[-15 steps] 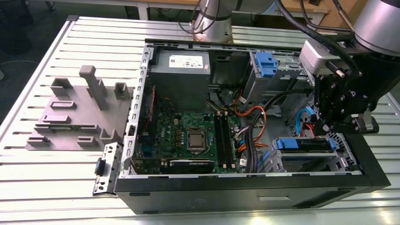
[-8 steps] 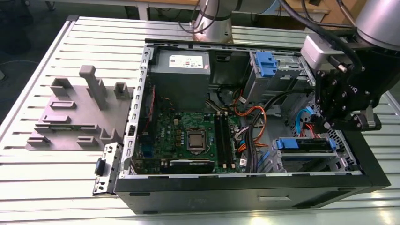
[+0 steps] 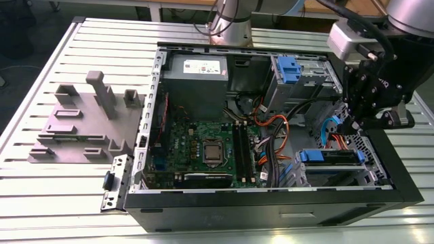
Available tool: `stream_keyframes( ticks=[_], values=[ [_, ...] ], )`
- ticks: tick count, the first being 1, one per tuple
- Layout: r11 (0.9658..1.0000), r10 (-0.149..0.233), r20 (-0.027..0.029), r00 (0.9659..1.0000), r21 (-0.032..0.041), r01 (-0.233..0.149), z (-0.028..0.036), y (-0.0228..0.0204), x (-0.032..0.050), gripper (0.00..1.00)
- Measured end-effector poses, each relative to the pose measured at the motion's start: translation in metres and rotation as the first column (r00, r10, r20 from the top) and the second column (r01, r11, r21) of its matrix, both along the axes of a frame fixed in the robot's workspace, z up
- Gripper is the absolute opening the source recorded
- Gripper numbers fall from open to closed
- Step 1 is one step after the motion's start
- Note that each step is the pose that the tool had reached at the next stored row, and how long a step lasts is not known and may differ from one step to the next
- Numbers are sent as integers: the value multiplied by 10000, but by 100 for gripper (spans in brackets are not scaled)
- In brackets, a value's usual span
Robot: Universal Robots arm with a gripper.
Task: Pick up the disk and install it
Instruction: 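Insert the second disk wire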
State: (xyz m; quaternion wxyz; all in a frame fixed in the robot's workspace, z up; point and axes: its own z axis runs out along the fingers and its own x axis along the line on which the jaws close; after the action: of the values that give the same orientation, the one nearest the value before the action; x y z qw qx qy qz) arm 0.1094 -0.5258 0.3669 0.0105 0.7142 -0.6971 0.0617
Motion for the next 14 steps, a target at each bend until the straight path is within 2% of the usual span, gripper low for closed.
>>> stream_keyframes(
  ticks=[2,5,9,14],
  values=[
    [10000,0,-8,10000,0,0,9,44,0,11],
    [10000,-1,-33,10000,-5,1,43,73,0,11],
    [10000,0,-53,10000,-39,0,62,88,0,11],
    [9999,0,-72,10000,-109,0,43,95,1,11]
  ],
)
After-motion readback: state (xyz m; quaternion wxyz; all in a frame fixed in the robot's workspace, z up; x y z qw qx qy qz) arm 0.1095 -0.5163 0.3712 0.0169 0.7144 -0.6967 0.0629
